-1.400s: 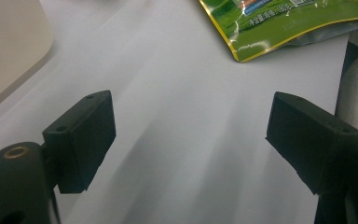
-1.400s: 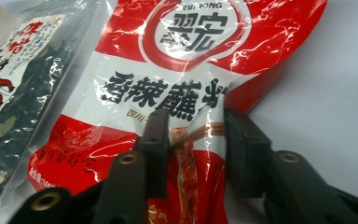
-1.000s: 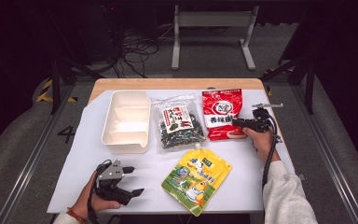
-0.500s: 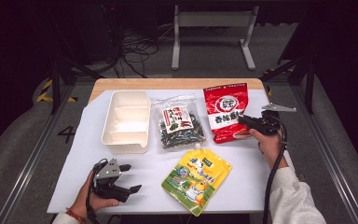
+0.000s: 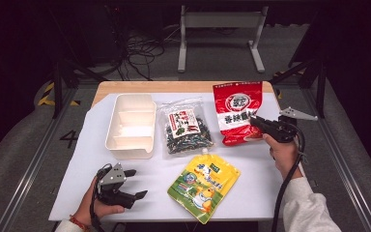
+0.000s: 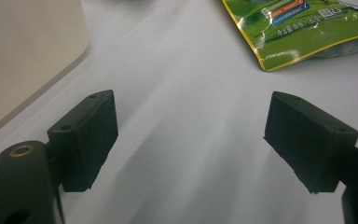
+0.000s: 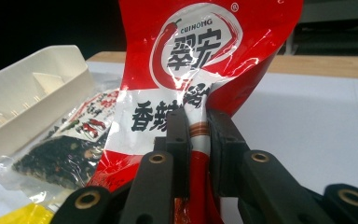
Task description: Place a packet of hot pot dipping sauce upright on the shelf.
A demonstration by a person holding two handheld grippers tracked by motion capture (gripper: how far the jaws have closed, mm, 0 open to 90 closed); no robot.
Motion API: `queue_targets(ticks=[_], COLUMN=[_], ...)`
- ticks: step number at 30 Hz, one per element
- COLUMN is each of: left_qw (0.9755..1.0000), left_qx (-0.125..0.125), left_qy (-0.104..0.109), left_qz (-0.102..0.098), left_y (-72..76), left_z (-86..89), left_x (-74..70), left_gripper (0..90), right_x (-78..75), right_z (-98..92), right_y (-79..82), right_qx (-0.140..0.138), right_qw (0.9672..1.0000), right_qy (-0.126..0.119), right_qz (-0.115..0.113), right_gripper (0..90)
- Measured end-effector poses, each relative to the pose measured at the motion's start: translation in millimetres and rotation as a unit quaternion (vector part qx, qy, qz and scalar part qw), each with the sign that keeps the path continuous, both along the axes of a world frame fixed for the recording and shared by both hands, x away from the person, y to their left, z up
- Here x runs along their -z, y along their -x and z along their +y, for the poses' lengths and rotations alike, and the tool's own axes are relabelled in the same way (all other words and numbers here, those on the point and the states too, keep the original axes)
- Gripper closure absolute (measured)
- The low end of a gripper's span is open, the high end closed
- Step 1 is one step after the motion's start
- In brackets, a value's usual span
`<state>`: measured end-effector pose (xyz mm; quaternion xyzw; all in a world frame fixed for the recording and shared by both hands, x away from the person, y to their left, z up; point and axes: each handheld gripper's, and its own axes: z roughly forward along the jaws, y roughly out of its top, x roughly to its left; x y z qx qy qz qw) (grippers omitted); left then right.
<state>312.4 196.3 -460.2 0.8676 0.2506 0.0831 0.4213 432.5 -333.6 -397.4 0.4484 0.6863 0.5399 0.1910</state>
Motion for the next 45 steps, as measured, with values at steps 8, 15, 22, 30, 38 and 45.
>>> queue_targets(ticks=[8, 15, 22, 30, 38, 45], left_qw=[1.0000, 1.0000, 0.9987, 0.9958, 0.9943, 0.9939], left_qx=[0.004, 0.004, -0.005, -0.016, -0.028, -0.038], left_qy=[0.006, 0.007, 0.048, 0.072, 0.079, 0.092], left_qz=[0.004, -0.001, -0.019, -0.054, -0.066, -0.048], left_y=[0.6, 4.6, 2.0, -9.4, -20.4, -48.1], left_z=[0.4, 1.5, 3.2, -0.5, 4.0, -2.8], left_x=[0.9, -0.4, -19.5, -47.7, -63.7, -87.6], left_gripper=[18.3, 18.3, 18.6, 18.6, 18.9, 18.7], right_x=[-13.2, -24.3, -32.8, -38.9, -40.6, -40.2], right_z=[16.6, 33.9, 53.9, 82.8, 103.2, 120.8], right_y=[7.1, 12.3, 11.6, 15.1, 14.8, 13.3], right_qx=[-0.014, -0.033, -0.055, -0.092, -0.110, -0.126], right_qw=[0.9994, 0.9983, 0.9966, 0.9931, 0.9909, 0.9887], right_qy=[-0.007, -0.005, -0.007, -0.005, -0.002, -0.002], right_qz=[-0.033, -0.048, -0.061, -0.073, -0.077, -0.082], right_gripper=[78.9, 78.9, 78.9, 78.8, 78.8, 78.8])
